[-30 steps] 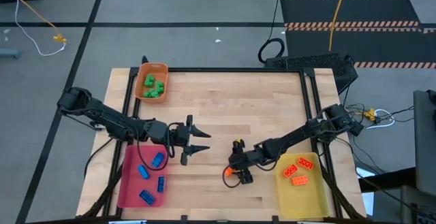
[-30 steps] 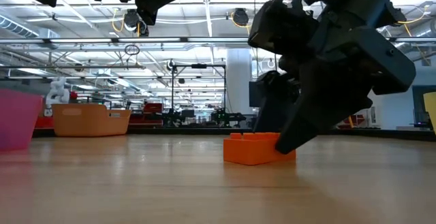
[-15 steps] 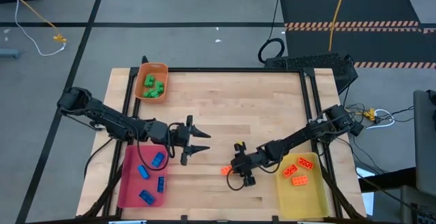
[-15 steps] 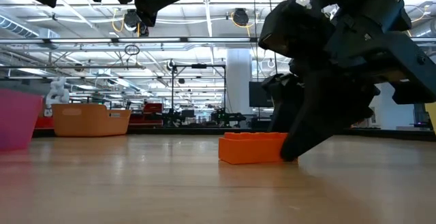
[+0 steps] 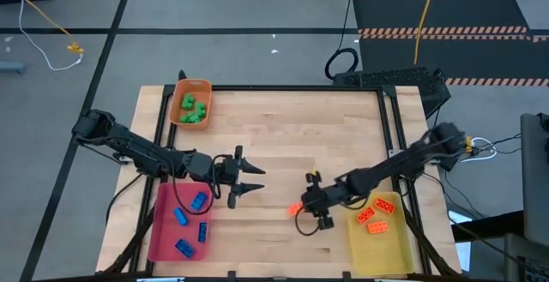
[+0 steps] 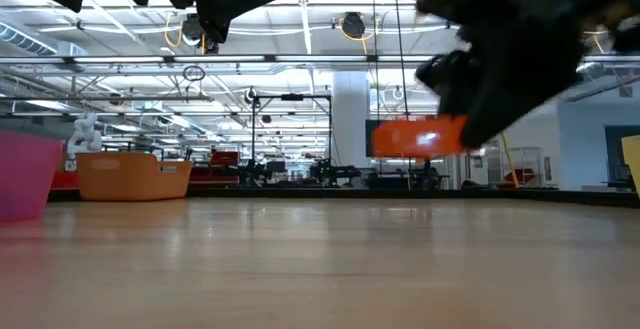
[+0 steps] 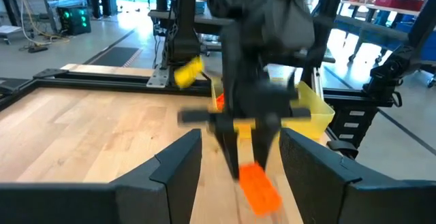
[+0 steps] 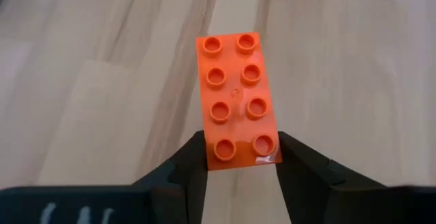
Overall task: Sort & place blocks by color
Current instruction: Put the orange game piece into the yellow bin, then return to Home Position
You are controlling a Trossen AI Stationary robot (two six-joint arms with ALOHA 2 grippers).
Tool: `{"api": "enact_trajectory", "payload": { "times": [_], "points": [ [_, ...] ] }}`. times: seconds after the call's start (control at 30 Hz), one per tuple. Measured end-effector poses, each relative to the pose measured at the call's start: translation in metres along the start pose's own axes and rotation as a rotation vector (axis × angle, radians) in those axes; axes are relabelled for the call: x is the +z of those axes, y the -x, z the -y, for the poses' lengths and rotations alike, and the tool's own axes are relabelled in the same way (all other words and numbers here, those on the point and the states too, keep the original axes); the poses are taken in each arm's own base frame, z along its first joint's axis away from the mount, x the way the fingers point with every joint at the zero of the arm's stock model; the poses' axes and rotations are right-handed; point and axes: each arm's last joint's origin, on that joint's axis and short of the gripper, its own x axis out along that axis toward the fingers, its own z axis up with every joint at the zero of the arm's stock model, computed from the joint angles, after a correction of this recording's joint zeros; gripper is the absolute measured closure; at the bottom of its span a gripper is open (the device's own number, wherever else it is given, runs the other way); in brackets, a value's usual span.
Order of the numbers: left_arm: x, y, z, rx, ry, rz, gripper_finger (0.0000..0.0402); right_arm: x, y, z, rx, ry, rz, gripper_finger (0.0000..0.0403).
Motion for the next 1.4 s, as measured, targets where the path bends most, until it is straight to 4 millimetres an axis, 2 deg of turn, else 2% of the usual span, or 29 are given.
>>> {"api": "enact_trajectory", "payload": {
  "times": [0.1, 0.23, 0.4, 0.57, 0.8, 0.97, 1.23, 1.3, 1.4],
  "points": [
    [0.0, 0.0, 0.0, 0.0, -0.001, -0.001, 0.0201, -0.004, 0.028, -0.003, 0.006, -0.012, -0.045, 0.027],
    [0.0, 0.0, 0.0, 0.001, 0.003, -0.003, 0.0202, -0.02, 0.068, -0.009, 0.021, -0.06, -0.167, 0.027],
    [-0.001, 0.0, 0.0, 0.001, 0.005, -0.008, 0.0202, -0.033, 0.116, -0.018, 0.159, -0.248, -0.215, 0.027],
    [-0.001, 0.0, 0.0, 0.001, 0.005, -0.009, 0.0201, -0.043, 0.148, -0.034, 0.355, -0.46, -0.277, 0.027],
    [-0.001, 0.0, 0.0, 0.001, 0.021, -0.009, 0.0201, -0.067, 0.159, -0.065, 0.388, -0.646, -0.587, 0.027],
    [-0.001, 0.0, 0.0, 0.001, 0.027, -0.009, 0.0201, -0.077, 0.155, -0.081, 0.314, -0.685, -0.649, 0.027],
    [-0.002, 0.0, 0.0, 0.003, 0.029, -0.019, 0.0201, -0.086, 0.146, -0.094, 0.226, -0.692, -0.707, 0.027],
    [-0.002, 0.0, 0.0, 0.002, 0.029, -0.019, 0.0202, -0.087, 0.146, -0.094, 0.206, -0.701, -0.719, 0.0246],
    [-0.002, 0.0, 0.0, 0.002, 0.029, -0.021, 0.0202, -0.089, 0.145, -0.093, 0.163, -0.729, -0.739, 0.018]
  ]
}}
